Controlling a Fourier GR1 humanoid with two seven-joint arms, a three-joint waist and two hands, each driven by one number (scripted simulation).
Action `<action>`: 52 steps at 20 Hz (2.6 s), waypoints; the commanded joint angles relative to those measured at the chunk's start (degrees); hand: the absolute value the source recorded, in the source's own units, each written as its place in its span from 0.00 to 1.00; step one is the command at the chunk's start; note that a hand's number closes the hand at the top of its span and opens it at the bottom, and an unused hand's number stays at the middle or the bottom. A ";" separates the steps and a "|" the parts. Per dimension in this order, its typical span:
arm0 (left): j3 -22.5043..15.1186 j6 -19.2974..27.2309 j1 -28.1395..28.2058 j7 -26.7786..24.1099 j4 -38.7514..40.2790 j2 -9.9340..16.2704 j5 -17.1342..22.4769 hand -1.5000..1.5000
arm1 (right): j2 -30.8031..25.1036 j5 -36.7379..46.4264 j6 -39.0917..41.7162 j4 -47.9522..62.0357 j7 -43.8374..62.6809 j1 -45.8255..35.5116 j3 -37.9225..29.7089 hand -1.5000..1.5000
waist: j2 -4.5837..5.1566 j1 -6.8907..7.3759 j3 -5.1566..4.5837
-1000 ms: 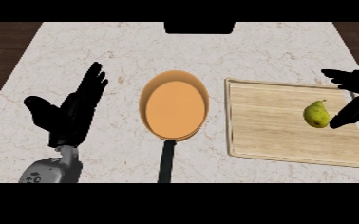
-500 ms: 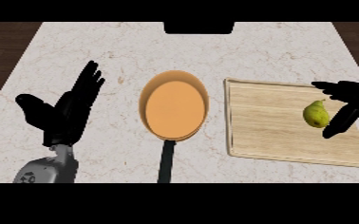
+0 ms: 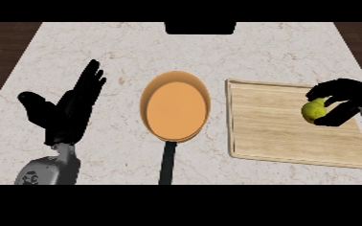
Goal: Pick the pear from the tray and place it in the pot
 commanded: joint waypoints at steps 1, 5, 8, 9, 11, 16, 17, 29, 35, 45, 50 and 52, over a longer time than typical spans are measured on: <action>-0.41 0.00 2.33 1.90 -4.28 -0.17 -0.37 0.50 | 1.40 2.79 -4.64 2.24 -5.66 -0.21 0.25 1.00 | 0.11 0.37 0.23; 1.58 -2.13 0.07 -4.02 4.23 -1.14 0.37 0.50 | 2.17 3.64 -4.33 5.44 -5.16 -4.21 -1.02 1.00 | 0.22 0.26 0.21; -0.10 -0.97 2.12 -1.72 0.00 -1.93 -1.64 0.50 | -0.53 3.02 -2.98 1.03 -6.60 0.16 -2.55 1.00 | 0.06 -0.08 0.20; -2.14 0.89 1.92 -2.50 0.59 -3.57 -4.01 0.50 | -0.76 3.53 -3.16 6.65 -6.47 -4.81 -3.32 1.00 | 0.19 0.29 0.22; 3.00 -2.74 2.45 0.68 -1.68 1.32 0.63 0.50 | 4.11 2.32 -8.10 -10.14 2.28 5.79 -1.94 1.00 | -0.47 -1.36 0.09; 2.02 -0.59 3.93 0.97 -0.61 0.18 -1.11 0.50 | 13.55 11.30 -20.43 -17.21 16.15 0.63 5.08 1.00 | -3.54 -3.39 -0.84; 2.55 0.26 4.19 0.91 -0.30 -0.08 -1.29 0.50 | 14.05 13.08 -22.28 -18.99 18.06 2.32 6.23 1.00 | -3.66 -4.81 -0.77; 3.60 0.32 5.49 0.32 0.39 0.05 -0.87 0.50 | 24.85 28.61 -28.50 -50.29 45.31 -3.91 19.02 1.00 | -4.29 -7.08 -0.52; 3.05 -0.01 4.71 1.11 -0.13 0.35 -1.12 0.50 | 30.10 36.52 -19.90 -66.99 58.74 -14.31 26.83 1.00 | -3.59 -5.16 -0.27; 0.38 -0.68 3.25 -0.10 -1.35 -1.36 -1.57 0.50 | 34.66 38.14 -9.77 -71.54 75.58 -26.62 30.53 1.00 | -1.46 -1.07 -0.07; 1.78 -2.29 1.69 -0.11 -0.09 -0.11 -0.16 0.50 | 34.70 37.26 -12.95 -64.57 76.36 -29.48 27.00 1.00 | -0.87 0.14 -0.11; 0.41 -0.04 -0.58 -0.29 1.09 -2.14 -2.08 0.50 | 34.70 36.46 -13.47 -61.85 76.03 -32.02 24.42 1.00 | -0.51 -0.08 -0.02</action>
